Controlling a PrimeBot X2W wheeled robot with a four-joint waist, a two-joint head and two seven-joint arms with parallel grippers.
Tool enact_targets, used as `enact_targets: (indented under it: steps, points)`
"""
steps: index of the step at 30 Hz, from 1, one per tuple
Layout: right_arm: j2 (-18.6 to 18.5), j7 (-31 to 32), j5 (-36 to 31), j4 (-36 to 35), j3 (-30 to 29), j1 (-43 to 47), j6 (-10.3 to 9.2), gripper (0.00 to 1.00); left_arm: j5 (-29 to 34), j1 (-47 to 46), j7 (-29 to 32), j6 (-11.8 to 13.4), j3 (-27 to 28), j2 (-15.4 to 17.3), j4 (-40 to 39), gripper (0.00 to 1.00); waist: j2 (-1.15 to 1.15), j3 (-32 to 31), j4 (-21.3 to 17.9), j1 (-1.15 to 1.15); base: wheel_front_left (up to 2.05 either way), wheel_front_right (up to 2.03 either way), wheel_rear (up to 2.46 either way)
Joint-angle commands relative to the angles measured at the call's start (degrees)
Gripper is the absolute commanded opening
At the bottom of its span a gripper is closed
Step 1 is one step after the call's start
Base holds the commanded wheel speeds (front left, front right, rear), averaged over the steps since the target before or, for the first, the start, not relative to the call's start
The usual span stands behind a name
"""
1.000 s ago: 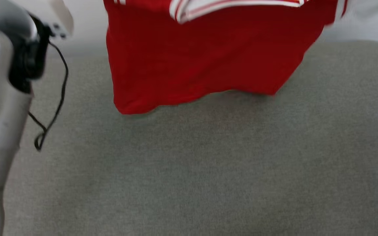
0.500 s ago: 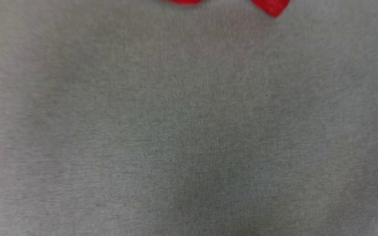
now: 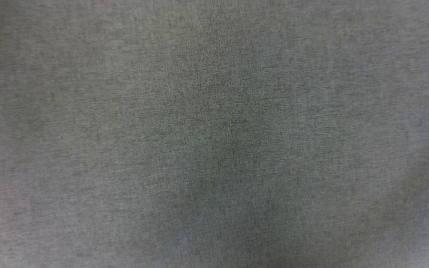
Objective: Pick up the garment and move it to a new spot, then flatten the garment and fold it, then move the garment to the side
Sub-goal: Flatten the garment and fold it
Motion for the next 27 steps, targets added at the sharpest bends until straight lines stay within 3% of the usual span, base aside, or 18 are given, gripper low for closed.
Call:
enact_targets:
  steps: [1, 7, 13, 22, 27]
  points:
    - [0.5, -1.2, 0.9, 1.6, 1.0, -1.2, -0.05, 0.00, -0.3, -0.1, -0.8, -0.5, 0.1, -0.1, 1.3, 0.00, 0.00, 1.4, -0.1, -0.02, 0.00, 0.00, 0.00]
    - [2.2, -5.2, 4.4, 7.9, 6.1, 0.5, -0.05, 0.00, -2.6, 3.5, -4.5, -2.6, 1.2, -1.2, 7.2, 0.00, 0.00, 0.5, 0.5, -0.02, 0.00, 0.00, 0.00]
    - [2.0, -8.5, 9.1, 11.1, 11.7, 8.1, -0.05, 0.00, -5.7, 12.9, -7.6, -5.9, 2.7, -2.3, 12.0, 0.00, 0.00, -5.4, 1.7, -0.02, 0.00, 0.00, 0.00]
    - [-0.6, -12.3, 16.8, 7.7, 18.5, 31.1, -0.06, 0.00, -10.1, 39.0, -9.3, -8.6, 6.5, -4.3, 11.7, 0.00, 0.00, -21.9, 3.5, -0.02, 0.00, 0.00, 0.00]
    - [-1.8, -12.5, 18.3, 3.8, 19.2, 44.3, -0.06, 0.00, -10.7, 54.9, -9.3, -7.2, 8.1, -4.5, 5.6, 0.00, 0.00, -30.3, 3.9, -0.02, 0.00, 0.00, 0.00]
